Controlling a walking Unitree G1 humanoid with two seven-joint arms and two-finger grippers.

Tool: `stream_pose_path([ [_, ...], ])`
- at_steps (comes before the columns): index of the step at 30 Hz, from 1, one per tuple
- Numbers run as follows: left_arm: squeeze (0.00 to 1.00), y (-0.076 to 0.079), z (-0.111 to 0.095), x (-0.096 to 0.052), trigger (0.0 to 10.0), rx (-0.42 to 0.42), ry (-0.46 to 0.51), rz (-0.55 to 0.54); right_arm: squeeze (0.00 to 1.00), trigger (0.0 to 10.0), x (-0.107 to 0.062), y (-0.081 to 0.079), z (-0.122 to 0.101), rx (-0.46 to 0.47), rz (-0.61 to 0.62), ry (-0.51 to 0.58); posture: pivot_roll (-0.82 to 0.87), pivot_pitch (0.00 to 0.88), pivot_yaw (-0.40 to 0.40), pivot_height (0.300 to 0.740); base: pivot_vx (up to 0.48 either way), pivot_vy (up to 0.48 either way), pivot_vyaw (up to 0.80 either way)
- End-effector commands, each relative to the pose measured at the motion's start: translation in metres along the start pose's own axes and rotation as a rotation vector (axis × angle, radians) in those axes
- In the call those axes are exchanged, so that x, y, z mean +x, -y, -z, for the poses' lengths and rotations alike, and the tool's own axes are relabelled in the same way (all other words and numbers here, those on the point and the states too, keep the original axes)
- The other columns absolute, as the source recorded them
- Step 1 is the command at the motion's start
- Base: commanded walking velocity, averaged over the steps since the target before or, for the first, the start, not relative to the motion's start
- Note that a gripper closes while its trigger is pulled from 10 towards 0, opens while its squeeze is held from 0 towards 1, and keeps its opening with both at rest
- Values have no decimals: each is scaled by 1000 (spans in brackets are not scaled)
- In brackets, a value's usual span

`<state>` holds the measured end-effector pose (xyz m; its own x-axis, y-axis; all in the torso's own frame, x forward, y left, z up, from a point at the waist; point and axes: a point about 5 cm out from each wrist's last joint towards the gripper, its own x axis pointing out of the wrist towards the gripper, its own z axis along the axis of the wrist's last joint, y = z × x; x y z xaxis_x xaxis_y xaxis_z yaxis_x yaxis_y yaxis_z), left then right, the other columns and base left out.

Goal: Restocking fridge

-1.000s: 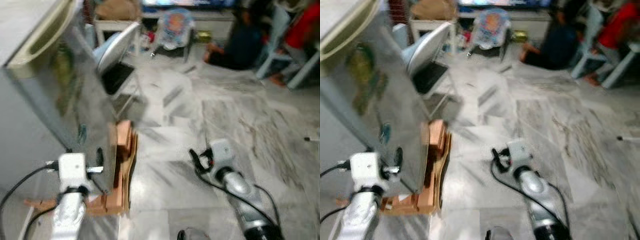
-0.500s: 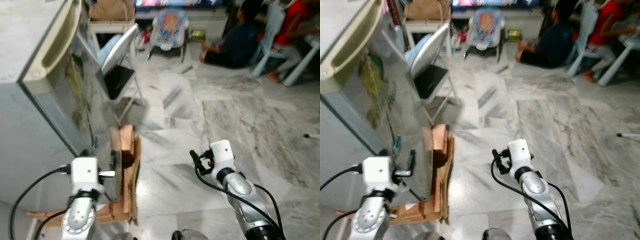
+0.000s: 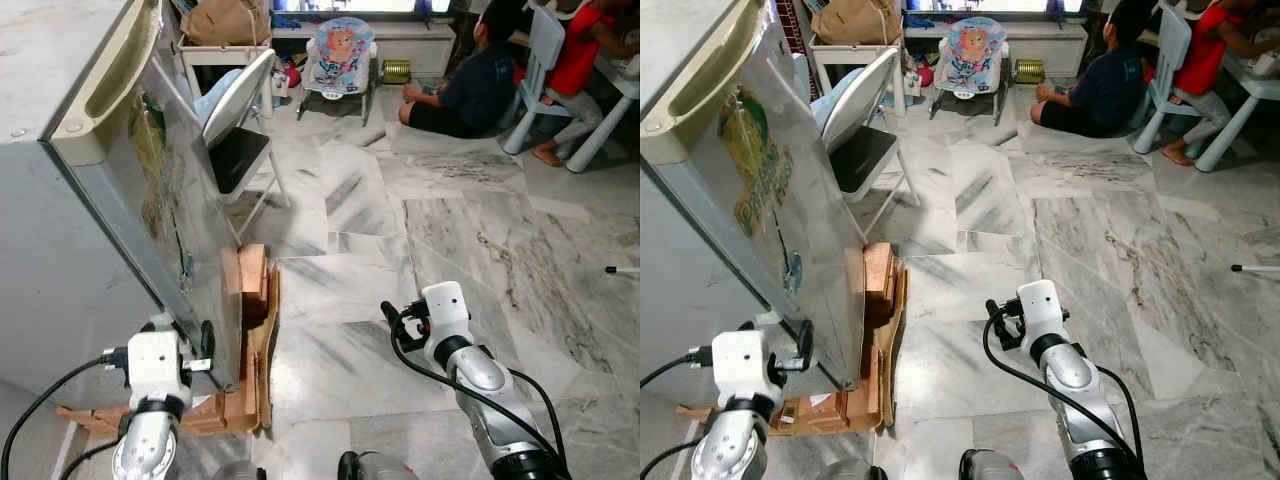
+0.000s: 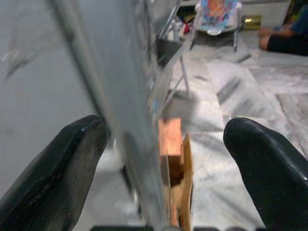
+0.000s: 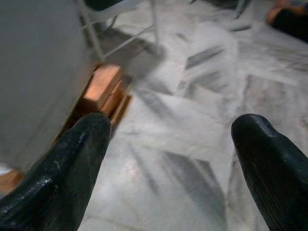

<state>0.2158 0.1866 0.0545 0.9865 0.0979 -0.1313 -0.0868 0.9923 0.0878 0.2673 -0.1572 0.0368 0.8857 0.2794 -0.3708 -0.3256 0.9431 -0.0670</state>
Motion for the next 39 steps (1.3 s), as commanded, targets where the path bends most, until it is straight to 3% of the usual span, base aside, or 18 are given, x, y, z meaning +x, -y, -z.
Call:
stream_pose_path([
  [1, 0, -9, 1, 9, 10000, 20, -4, -31, 0, 10000, 0, -5, 1, -20, -43, -20, -5, 88, -16, 740, 0, 0, 0],
  [4, 0, -13, -1, 17, 10000, 30, 3, -38, 0, 10000, 0, -6, 3, -18, -48, -32, -12, 85, -21, 740, 0, 0, 0],
  [8, 0, -29, 0, 29, 10000, 57, -5, -98, 0, 10000, 0, -7, 5, -27, -59, -43, -24, 82, -16, 740, 0, 0, 0],
  [12, 0, -32, 1, 31, 10000, 58, -4, -101, 0, 10000, 0, -6, 4, -30, -61, -45, -24, 82, -16, 740, 0, 0, 0],
  [18, 0, -24, -3, 37, 10000, 27, 25, -56, 0, 10000, 1, -9, 6, -27, -110, -66, -21, 80, -16, 740, 0, 0, 0],
  [21, 0, -14, -10, 44, 10000, 11, 60, -14, 0, 10000, -1, -15, 17, -82, -188, -155, -23, 79, -16, 740, 0, 0, 0],
  [26, 0, 1, -20, 53, 10000, 9, 97, 51, 0, 10000, -6, -14, 32, -89, -222, -244, -24, 77, -18, 740, 0, 0, 0],
  [27, 0, 12, -29, 57, 10000, 1, 123, 94, 0, 10000, -8, -13, 35, -97, -230, -273, -26, 75, -17, 740, 0, 0, 0],
  [29, 0, 19, -34, 59, 10000, -1, 140, 122, 0, 10000, -9, -12, 37, -102, -234, -294, -26, 75, -17, 740, 0, 0, 0],
  [30, 0, 37, -43, 62, 10000, -5, 168, 203, 0, 10000, -9, -12, 38, -106, -235, -299, -22, 76, -17, 740, 0, 0, 0],
  [31, 0, 69, -58, 63, 10000, -14, 211, 327, 0, 10000, -8, -10, 41, -131, -221, -324, -22, 70, -19, 740, 0, 0, 0],
  [34, 0, 102, -74, 62, 10000, -61, 249, 452, 0, 10000, -7, -8, 43, -141, -219, -338, -22, 67, -20, 740, 0, 0, 0],
  [35, 0, 102, -74, 62, 10000, -61, 249, 452, 0, 10000, -7, -8, 43, -141, -219, -338, -22, 67, -20, 740, 0, 0, 0],
  [36, 0, 150, -104, 48, 10000, -107, 302, 706, 0, 10000, -6, -8, 42, -161, -229, -345, -24, 62, -22, 740, 0, 0, 0],
  [38, 0, 175, -121, 36, 10000, -105, 341, 871, 0, 10000, -6, -8, 42, -170, -229, -347, -26, 51, -23, 740, 0, 0, 0],
  [39, 0, 173, -119, 38, 10000, -109, 328, 869, 0, 10000, -6, -8, 42, -170, -226, -350, -29, 49, -21, 740, 0, 0, 0],
])
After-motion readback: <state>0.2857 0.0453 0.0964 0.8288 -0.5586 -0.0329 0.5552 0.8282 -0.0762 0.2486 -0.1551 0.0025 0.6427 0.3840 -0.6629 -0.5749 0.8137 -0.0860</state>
